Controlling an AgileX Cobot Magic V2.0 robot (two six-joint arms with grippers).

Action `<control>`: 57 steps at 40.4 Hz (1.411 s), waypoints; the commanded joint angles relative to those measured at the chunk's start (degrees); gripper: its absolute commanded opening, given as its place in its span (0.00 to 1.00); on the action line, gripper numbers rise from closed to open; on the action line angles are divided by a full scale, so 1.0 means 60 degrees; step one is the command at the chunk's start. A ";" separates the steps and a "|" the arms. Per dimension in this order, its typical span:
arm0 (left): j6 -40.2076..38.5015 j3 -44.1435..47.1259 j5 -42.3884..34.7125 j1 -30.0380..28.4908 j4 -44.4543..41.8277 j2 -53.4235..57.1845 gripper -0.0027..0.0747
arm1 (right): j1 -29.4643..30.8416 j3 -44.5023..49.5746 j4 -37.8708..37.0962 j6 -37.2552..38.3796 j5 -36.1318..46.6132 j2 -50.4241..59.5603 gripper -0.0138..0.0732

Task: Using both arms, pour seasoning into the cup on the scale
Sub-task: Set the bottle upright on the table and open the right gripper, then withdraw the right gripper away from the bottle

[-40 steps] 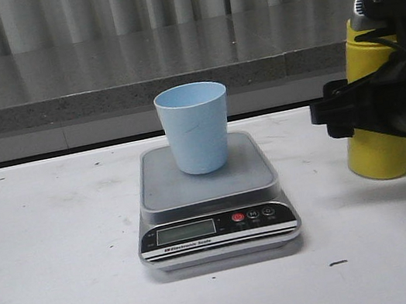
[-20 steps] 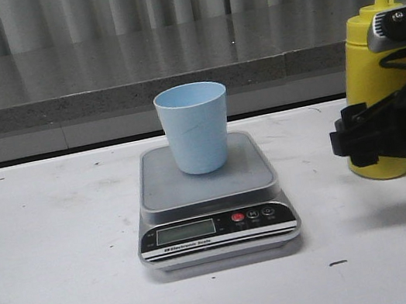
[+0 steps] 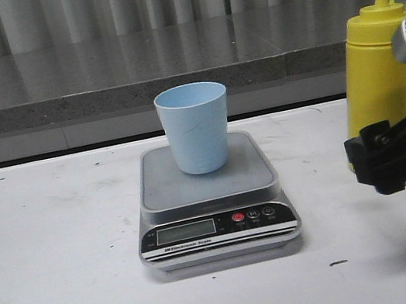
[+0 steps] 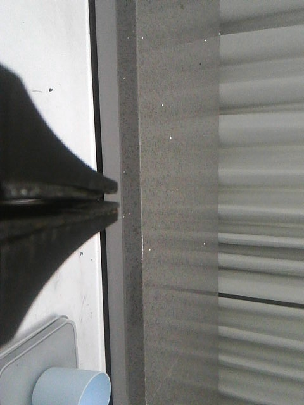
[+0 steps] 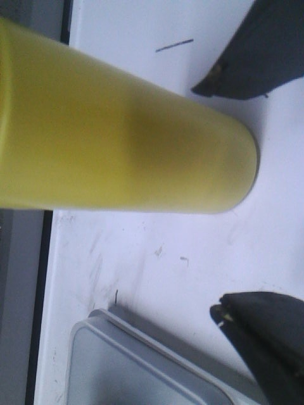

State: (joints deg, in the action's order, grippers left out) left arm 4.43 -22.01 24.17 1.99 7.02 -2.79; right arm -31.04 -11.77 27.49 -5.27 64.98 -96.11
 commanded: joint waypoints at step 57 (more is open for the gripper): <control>-0.0043 -0.0234 -0.0763 -0.0030 0.0113 -0.0113 0.01 | 0.0230 -0.1383 0.8932 -1.3662 -0.8521 1.3541 0.08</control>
State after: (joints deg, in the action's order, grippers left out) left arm 4.43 -22.01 24.17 1.99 7.02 -2.79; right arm -29.93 -18.73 81.52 -86.61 13.73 -14.58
